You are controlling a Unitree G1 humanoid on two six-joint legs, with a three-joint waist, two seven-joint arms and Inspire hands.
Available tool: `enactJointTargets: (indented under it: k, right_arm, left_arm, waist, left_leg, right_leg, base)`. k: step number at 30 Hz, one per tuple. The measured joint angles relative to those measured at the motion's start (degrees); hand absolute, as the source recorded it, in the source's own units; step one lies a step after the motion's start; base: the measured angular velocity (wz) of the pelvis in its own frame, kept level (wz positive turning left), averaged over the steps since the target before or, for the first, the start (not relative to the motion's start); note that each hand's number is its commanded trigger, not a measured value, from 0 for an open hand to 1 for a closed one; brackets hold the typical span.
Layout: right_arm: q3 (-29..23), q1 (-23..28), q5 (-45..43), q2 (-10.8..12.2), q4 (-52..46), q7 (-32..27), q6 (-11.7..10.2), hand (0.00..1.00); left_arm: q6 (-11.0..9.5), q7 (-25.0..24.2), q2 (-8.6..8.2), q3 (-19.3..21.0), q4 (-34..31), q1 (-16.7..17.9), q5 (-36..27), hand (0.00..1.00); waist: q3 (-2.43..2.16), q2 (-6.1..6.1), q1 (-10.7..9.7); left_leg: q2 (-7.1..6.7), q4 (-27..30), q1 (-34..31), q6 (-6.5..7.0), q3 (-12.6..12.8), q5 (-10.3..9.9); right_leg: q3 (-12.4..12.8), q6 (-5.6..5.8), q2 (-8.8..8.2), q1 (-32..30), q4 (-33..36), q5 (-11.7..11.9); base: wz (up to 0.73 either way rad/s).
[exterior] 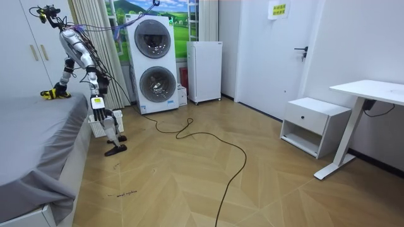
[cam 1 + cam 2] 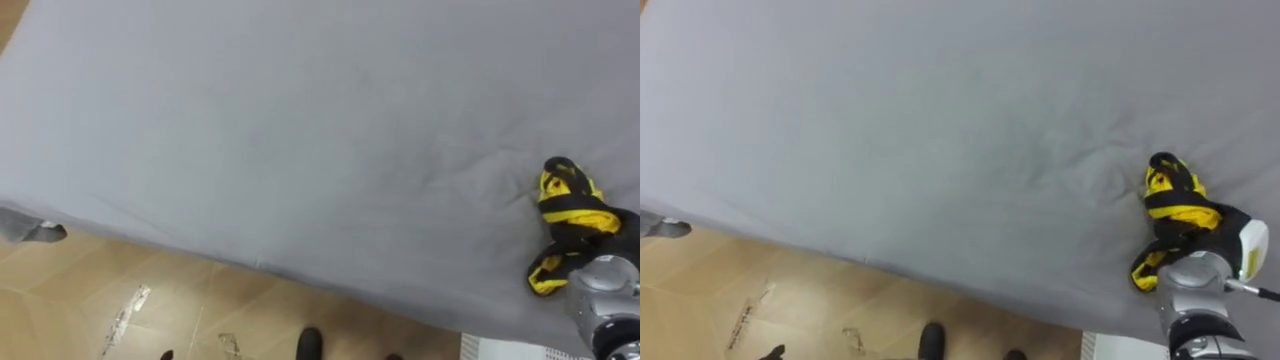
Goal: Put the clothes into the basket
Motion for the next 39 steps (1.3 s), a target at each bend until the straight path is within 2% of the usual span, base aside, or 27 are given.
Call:
enactJointTargets:
  k: [2, 4, 6, 7, 8, 10, 11, 12, 14, 16, 18, 20, 22, 23, 25, 29, 32, 34, 36, 39]
  right_arm:
    - [-0.12, 2.12, 0.48, 0.00, -1.84, 1.00, 0.41, 1.00]
    - [-0.10, 6.38, 2.04, 0.05, -5.34, 1.89, 0.53, 1.00]
    - [-0.15, 8.88, 1.79, 0.24, -8.08, 2.22, 1.45, 1.00]
    - [-0.19, 11.00, 1.79, 0.23, -10.92, 2.21, 1.77, 1.00]
    - [-0.30, 12.11, 1.77, 0.23, -12.53, 2.24, 1.88, 1.00]
    - [-1.45, 18.16, 2.07, 0.47, -22.62, 2.85, 2.34, 1.00]
    - [-1.50, 19.36, 2.06, 0.57, -24.74, 3.09, 2.33, 1.00]
    - [-1.63, 20.78, 1.90, 0.77, -27.60, 3.42, 2.30, 1.00]
    - [-2.01, 22.09, 1.43, 0.79, -30.20, 3.98, 2.32, 1.00]
    - [-3.97, 24.05, 1.35, 1.47, -33.84, 5.06, 2.45, 1.00]
    - [-4.38, 25.11, 1.26, 1.50, -36.73, 5.55, 2.44, 1.00]
    - [-5.33, 26.03, 1.25, 1.65, -38.27, 5.80, 2.44, 1.00]
    - [-7.41, 27.67, 1.16, 2.73, -39.70, 5.65, 2.45, 1.00]
    - [-7.93, 28.14, 1.17, 3.03, -40.22, 5.57, 2.45, 1.00]
    - [-8.39, 28.95, 1.18, 3.28, -40.69, 5.23, 2.45, 1.00]
    - [-9.44, 31.46, 1.23, 3.49, -41.83, 5.00, 2.45, 1.00]
    - [-11.19, 32.53, 1.32, 4.25, -41.85, 5.02, 2.54, 1.00]
    - [-13.50, 33.50, 1.45, 5.19, -41.86, 4.89, 2.55, 1.00]
    - [-13.61, 33.82, 1.62, 5.41, -39.72, 4.98, 2.55, 1.00]
    - [-14.14, 34.35, 2.16, 6.14, -36.52, 5.20, 2.86, 1.00]
  left_arm:
    - [0.26, 0.04, 0.07, 0.21, -0.86, 0.22, 2.06, 0.00]
    - [0.20, 0.02, 0.50, 0.36, -2.76, 0.66, 3.88, 0.00]
    - [0.06, 0.07, 0.88, 0.76, -3.34, 1.39, 3.77, 0.00]
    - [0.05, 0.07, 0.76, 2.18, -3.57, 2.00, 4.19, 0.00]
    - [0.04, 0.10, 0.75, 2.80, -3.60, 2.32, 4.48, 0.00]
    - [0.05, 0.38, 0.79, 4.86, -3.68, 3.73, 5.94, 0.00]
    - [0.04, 0.55, 0.79, 5.38, -3.82, 4.35, 5.94, 0.00]
    - [0.08, 0.90, 0.77, 5.83, -3.79, 4.86, 5.92, 0.00]
    - [0.39, 1.07, 0.51, 5.83, -3.62, 5.54, 5.85, 0.00]
    - [0.56, 1.01, 0.04, 5.70, -3.83, 5.52, 5.93, 0.00]
    - [0.75, 0.80, -0.55, 5.73, -3.86, 5.86, 5.97, 0.00]
    - [0.85, 0.10, -0.81, 5.82, -4.39, 6.41, 5.97, 0.00]
    - [1.01, -0.30, -0.77, 6.59, -4.74, 6.48, 6.15, 0.00]
    - [1.35, -0.22, -0.78, 6.67, -4.71, 6.47, 6.51, 0.00]
    - [2.17, 0.08, -0.85, 6.71, -4.32, 7.56, 6.52, 0.00]
    - [3.51, 1.07, -0.77, 6.85, -4.25, 8.52, 6.54, 0.00]
    - [4.25, 1.41, -0.77, 6.90, -4.25, 10.17, 6.57, 0.00]
    - [5.26, 1.35, -0.78, 7.14, -4.25, 10.68, 6.53, 0.00]
    - [6.25, 1.49, -0.76, 7.40, -4.25, 11.15, 6.49, 0.00]
    - [7.87, 1.52, -0.71, 7.21, -4.25, 11.26, 6.48, 0.00]
  waist:
    - [-0.09, -0.09, -0.16]
    - [-0.42, -0.72, -0.66]
    - [-1.06, -1.68, -1.53]
    - [-1.57, -2.58, -1.66]
    - [-1.88, -3.08, -1.83]
    - [-2.38, -4.43, -4.00]
    - [-2.59, -4.77, -4.49]
    - [-2.90, -5.16, -4.81]
    - [-2.90, -5.07, -6.25]
    - [-2.75, -4.78, -7.12]
    - [-2.45, -4.21, -7.89]
    - [-2.50, -3.85, -9.24]
    - [-2.45, -3.87, -10.93]
    - [-2.42, -3.87, -11.29]
    - [-2.26, -3.54, -11.95]
    - [-2.25, -3.25, -13.24]
    - [-2.28, -2.65, -14.18]
    - [-2.12, -2.20, -14.51]
    - [-2.16, -2.08, -15.29]
    - [-1.97, -1.38, -16.53]
  left_leg:
    - [-0.02, -0.48, 1.76, 0.00, 0.50, 0.00]
    - [-0.06, -0.86, 4.22, -0.01, 0.86, -0.01]
    - [-0.04, -1.67, 6.51, -0.01, 2.40, -0.01]
    - [-0.05, -2.17, 8.07, -0.01, 3.14, -0.01]
    - [-0.07, -2.36, 8.79, -0.01, 3.51, -0.01]
    - [-0.13, -2.68, 12.40, -0.03, 4.48, -0.06]
    - [-0.10, -2.76, 13.41, -0.09, 4.93, -0.16]
    - [0.00, -2.98, 15.34, -0.28, 5.45, -0.51]
    - [0.44, -3.73, 17.94, -0.36, 5.52, -1.38]
    - [1.15, -4.01, 20.05, -0.23, 7.37, -2.38]
    - [1.27, -4.47, 21.36, -0.17, 8.59, -2.51]
    - [1.29, -4.85, 22.24, -0.13, 9.29, -2.54]
    - [1.45, -4.99, 22.77, -0.17, 10.28, -2.67]
    - [1.46, -5.22, 23.04, -0.17, 10.60, -2.67]
    - [1.85, -5.68, 24.16, -0.34, 12.86, -3.21]
    - [2.19, -5.69, 24.39, -0.54, 14.85, -3.88]
    - [2.64, -5.68, 25.25, -0.82, 16.55, -4.64]
    - [2.90, -5.66, 25.90, -1.04, 18.08, -4.90]
    - [3.00, -5.47, 26.17, -1.09, 18.33, -4.94]
    - [3.04, -5.46, 26.11, -1.10, 19.42, -4.94]
  right_leg:
    - [0.02, 0.08, -0.09, 1.51, -0.07, -0.05]
    - [0.14, 0.28, -0.15, 3.82, -0.12, -0.17]
    - [0.94, 0.74, -0.20, 5.49, -0.14, -0.50]
    - [2.72, 0.90, -0.09, 6.55, -0.40, -0.67]
    - [3.19, 0.86, -0.02, 7.20, -0.83, -0.71]
    - [4.26, 0.88, 0.10, 10.76, -2.16, -0.74]
    - [4.98, 0.92, 0.20, 11.72, -2.74, -0.79]
    - [6.53, 1.04, 0.56, 13.67, -3.95, -0.99]
    - [7.89, 1.02, 1.16, 15.39, -4.30, -1.15]
    - [9.81, 0.98, 1.91, 16.03, -3.70, -1.13]
    - [11.25, 1.06, 2.12, 16.57, -3.67, -0.88]
    - [12.38, 1.09, 2.28, 16.73, -3.58, -0.70]
    - [12.85, 1.00, 2.34, 16.61, -3.26, -0.50]
    - [13.34, 0.99, 2.41, 16.48, -2.83, -0.51]
    - [15.80, 0.99, 3.02, 16.08, -2.73, -0.51]
    - [17.82, 0.98, 3.54, 15.35, -2.73, -0.50]
    - [19.29, 0.93, 4.10, 15.29, -2.69, -0.47]
    - [20.94, 0.83, 4.56, 15.28, -2.71, -0.38]
    - [21.83, 0.76, 4.74, 15.35, -2.77, -0.33]
    - [22.86, 0.76, 4.89, 14.81, -2.75, -0.33]
  base:
    - [-0.02]
    - [0.00]
    - [-0.16]
    - [-0.32]
    - [-0.32]
    - [-0.18]
    - [-0.27]
    - [-0.41]
    - [-0.36]
    - [-0.46]
    - [-0.47]
    - [-0.35]
    - [-0.25]
    - [-0.32]
    - [-0.52]
    - [-0.36]
    - [-0.37]
    - [-0.32]
    - [-0.26]
    - [-0.19]
